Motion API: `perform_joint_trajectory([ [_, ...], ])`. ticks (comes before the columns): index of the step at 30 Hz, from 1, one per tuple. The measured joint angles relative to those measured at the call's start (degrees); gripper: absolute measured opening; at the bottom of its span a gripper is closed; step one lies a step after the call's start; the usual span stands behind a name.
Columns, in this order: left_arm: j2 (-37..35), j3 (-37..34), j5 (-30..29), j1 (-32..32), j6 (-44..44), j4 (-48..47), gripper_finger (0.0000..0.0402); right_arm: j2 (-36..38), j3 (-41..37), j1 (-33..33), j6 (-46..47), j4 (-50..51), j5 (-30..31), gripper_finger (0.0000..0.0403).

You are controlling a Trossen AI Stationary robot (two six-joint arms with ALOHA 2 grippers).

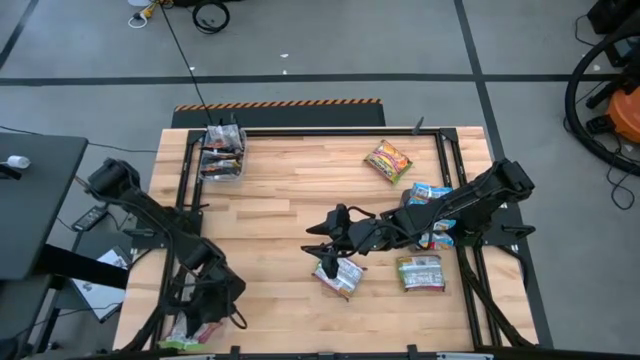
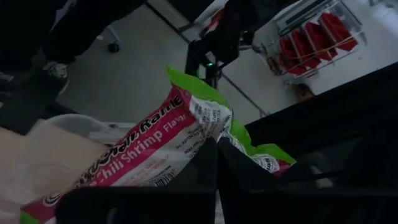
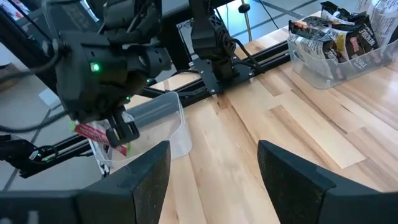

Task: Sort Maruchan noodles
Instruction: Put the green noodle pack into the bottom transparent bin

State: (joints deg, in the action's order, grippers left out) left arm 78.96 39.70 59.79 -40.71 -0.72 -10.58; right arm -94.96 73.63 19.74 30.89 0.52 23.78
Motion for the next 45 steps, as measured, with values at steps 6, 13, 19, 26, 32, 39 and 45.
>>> perform_joint_trajectory([
  [6, 4.96, 0.0, 1.82, 0.0, -0.02, 3.89, 0.0007, 0.0, 0.02, 0.01, 0.0, -0.01, -1.22, 0.0246],
  [13, 7.33, 0.0, -0.8, -0.02, -3.06, 5.15, 0.0015, 0.0, 0.04, 0.16, 0.39, -0.03, -1.39, 0.0246],
  [19, 7.28, 0.0, -2.99, -0.02, -7.83, 5.3, 0.003, 0.0, 0.04, 0.49, 0.39, -0.01, -1.37, 0.0246],
  [26, 4.39, 0.0, -3.22, -0.02, -12.86, 5.22, 0.0052, 0.0, 0.04, 0.45, 0.05, -0.01, -1.18, 0.0246],
  [32, -0.26, 0.04, -6.03, -0.02, -20.78, 4.68, 0.0079, 0.0, 0.04, 0.38, -3.38, 0.24, 1.34, 0.0246],
  [39, -6.99, 0.44, -5.6, -0.04, -30.66, 4.23, 0.0109, 0.0, 0.07, -0.03, -9.45, 6.04, 4.97, 0.025],
  [45, -12.9, 1.36, -17.89, -2.27, -33.39, -4.96, 0.009, -0.76, 0.07, -1.22, -7.3, 16.34, 3.38, 0.025],
])
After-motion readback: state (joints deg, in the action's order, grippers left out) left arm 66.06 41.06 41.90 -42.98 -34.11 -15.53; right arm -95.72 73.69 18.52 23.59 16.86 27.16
